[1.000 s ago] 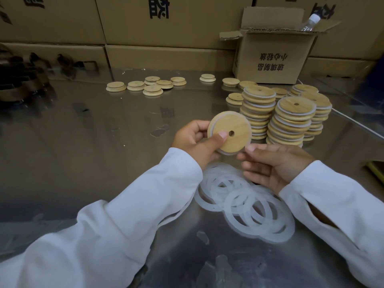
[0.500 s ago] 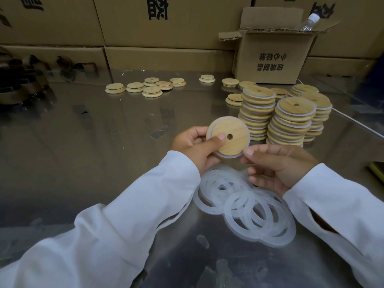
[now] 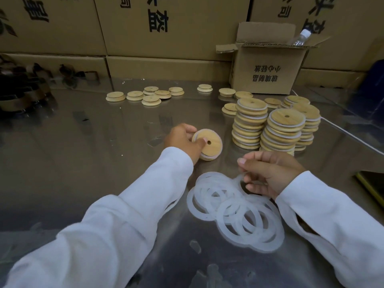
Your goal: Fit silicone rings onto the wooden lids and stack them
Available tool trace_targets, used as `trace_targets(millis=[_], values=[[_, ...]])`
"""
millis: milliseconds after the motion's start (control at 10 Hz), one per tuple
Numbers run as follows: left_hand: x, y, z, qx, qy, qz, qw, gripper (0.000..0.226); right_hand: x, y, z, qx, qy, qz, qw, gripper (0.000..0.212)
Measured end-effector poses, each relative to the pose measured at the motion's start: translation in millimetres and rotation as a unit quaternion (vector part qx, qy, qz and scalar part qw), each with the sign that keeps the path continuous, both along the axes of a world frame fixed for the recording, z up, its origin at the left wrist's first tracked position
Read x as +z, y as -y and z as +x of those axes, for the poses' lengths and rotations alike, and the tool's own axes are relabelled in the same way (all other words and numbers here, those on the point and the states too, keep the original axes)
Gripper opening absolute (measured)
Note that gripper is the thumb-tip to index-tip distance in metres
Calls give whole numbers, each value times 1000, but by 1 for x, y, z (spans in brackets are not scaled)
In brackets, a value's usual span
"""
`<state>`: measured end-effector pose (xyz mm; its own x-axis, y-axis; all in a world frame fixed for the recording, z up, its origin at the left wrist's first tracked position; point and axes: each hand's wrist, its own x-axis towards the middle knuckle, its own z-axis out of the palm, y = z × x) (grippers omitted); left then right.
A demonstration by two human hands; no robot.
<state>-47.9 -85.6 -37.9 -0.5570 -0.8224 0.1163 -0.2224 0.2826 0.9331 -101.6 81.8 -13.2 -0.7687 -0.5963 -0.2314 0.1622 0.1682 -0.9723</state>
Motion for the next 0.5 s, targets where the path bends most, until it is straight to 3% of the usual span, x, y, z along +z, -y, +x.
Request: trace_targets(millis=[100, 300, 400, 500], values=[[-5, 3, -15, 5, 75, -7, 997, 24, 0, 1, -2, -2, 0, -4, 1000, 6], [-11, -6, -29, 0, 120, -74, 990, 24, 2, 1, -2, 10, -5, -19, 1000, 6], [-5, -5, -23, -7, 93, -58, 994, 30, 11, 0, -2, 6, -10, -55, 998, 8], [-2, -5, -2, -35, 48, -34, 998, 14, 30, -11, -6, -47, -56, -137, 988, 17]])
